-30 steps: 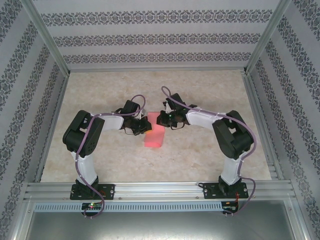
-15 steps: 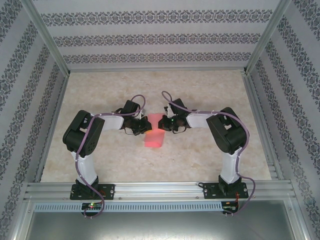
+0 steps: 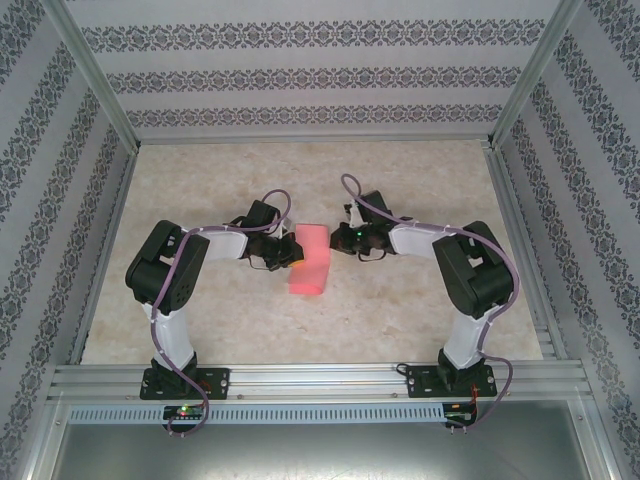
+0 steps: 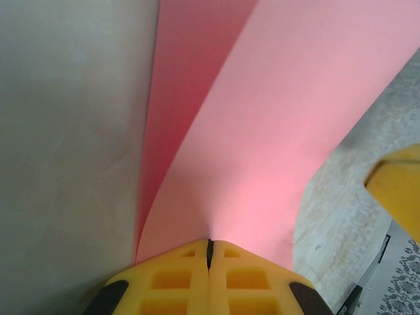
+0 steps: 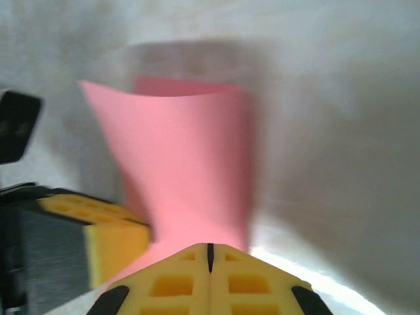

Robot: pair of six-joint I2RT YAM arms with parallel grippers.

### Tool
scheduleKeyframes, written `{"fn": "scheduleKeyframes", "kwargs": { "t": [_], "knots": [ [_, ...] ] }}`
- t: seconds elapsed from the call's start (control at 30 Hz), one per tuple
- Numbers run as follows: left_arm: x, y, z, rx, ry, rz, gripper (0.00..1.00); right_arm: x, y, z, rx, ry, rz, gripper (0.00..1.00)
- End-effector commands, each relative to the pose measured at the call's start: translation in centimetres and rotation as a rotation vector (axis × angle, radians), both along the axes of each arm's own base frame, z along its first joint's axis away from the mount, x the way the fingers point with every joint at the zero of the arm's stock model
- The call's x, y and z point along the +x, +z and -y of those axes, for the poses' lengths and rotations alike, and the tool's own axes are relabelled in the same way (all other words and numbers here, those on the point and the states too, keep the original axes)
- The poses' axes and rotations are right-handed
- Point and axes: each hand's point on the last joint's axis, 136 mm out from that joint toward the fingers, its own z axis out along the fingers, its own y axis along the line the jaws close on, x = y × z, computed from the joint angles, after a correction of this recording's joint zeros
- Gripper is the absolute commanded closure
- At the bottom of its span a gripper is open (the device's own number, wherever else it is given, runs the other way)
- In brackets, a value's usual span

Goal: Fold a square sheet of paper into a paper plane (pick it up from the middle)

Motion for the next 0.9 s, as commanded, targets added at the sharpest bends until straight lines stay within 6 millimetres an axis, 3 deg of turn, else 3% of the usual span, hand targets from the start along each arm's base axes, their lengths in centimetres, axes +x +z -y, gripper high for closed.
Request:
{"fn": "scheduleKeyframes", "kwargs": {
  "t": [0.0, 0.13, 0.27, 0.47, 0.6, 0.77, 0.87],
  "knots": [
    [-10.0, -10.1, -7.5, 0.383, 0.048, -0.406, 1.00, 0.5, 0.1, -3.1, 0.050, 0.036, -0.005, 1.00],
    [-10.1, -10.2, -7.5, 0.381, 0.049, -0.410, 1.00, 1.1, -1.4, -4.0, 0.051, 0.037, -0.025, 1.00],
    [-10.3, -10.3, -7.6, 0.383, 0.050, -0.414, 1.00, 1.3, -3.2, -2.6, 0.012, 0.012, -0.049, 1.00],
    [-10.7, -10.5, -7.8, 0.393, 0.057, -0.425, 1.00, 1.8, -5.3, 2.8, -0.042, -0.088, -0.075, 1.00],
    [-10.9, -10.6, -7.8, 0.388, 0.057, -0.427, 1.00, 2.6, -4.0, 5.5, -0.062, -0.142, -0.047, 1.00],
    [-10.7, -10.5, -7.7, 0.382, 0.056, -0.423, 1.00, 2.6, 0.1, 3.4, -0.010, -0.113, 0.034, 1.00],
    [-10.6, -10.4, -7.6, 0.380, 0.055, -0.419, 1.00, 2.0, 0.9, 0.6, 0.031, -0.064, 0.033, 1.00]
  ]
}}
